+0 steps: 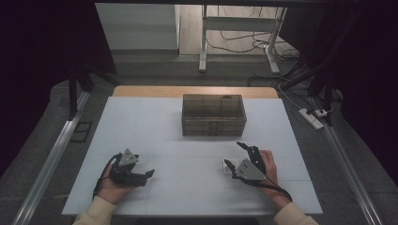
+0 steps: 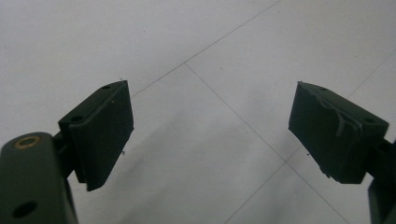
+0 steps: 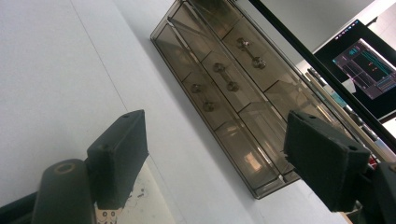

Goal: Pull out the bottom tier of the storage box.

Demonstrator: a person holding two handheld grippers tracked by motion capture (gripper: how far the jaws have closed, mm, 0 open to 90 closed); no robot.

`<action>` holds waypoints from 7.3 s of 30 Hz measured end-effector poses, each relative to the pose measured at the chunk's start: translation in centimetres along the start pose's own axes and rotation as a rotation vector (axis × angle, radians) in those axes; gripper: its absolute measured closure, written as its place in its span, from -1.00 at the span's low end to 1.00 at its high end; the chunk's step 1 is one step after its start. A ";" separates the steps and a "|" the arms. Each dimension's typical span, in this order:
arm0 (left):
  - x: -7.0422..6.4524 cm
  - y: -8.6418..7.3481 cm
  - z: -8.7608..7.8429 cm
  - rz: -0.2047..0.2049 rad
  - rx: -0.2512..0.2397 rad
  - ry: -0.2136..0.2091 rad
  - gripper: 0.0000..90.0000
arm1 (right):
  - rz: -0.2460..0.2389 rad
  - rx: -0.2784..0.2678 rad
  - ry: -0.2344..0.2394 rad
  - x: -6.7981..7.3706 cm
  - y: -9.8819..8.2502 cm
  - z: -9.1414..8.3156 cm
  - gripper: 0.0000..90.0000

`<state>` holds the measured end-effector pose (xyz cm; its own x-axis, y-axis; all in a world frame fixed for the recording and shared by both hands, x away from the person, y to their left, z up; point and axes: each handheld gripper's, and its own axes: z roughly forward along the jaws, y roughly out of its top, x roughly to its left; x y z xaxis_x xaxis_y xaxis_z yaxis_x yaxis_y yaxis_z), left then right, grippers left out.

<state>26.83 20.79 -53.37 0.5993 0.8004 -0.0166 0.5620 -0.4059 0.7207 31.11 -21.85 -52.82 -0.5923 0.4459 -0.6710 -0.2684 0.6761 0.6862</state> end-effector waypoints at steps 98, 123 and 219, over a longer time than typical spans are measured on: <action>0.2 -0.1 0.0 0.001 0.003 0.001 -0.69 | -0.104 -0.008 0.001 -0.5 1.1 4.4 -0.48; 0.2 -0.1 -0.1 0.001 0.002 0.002 -0.69 | -0.132 -0.018 0.011 -0.5 1.2 5.4 -0.47; 0.4 -0.2 -0.1 -0.001 -0.003 0.005 -0.69 | -0.240 0.015 0.051 -0.1 0.6 8.3 0.10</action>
<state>26.88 21.22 -53.42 0.5963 0.8027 -0.0138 0.5608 -0.4042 0.7226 37.29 -16.63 -54.71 -0.5509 0.2418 -0.7988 -0.3949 0.7676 0.5048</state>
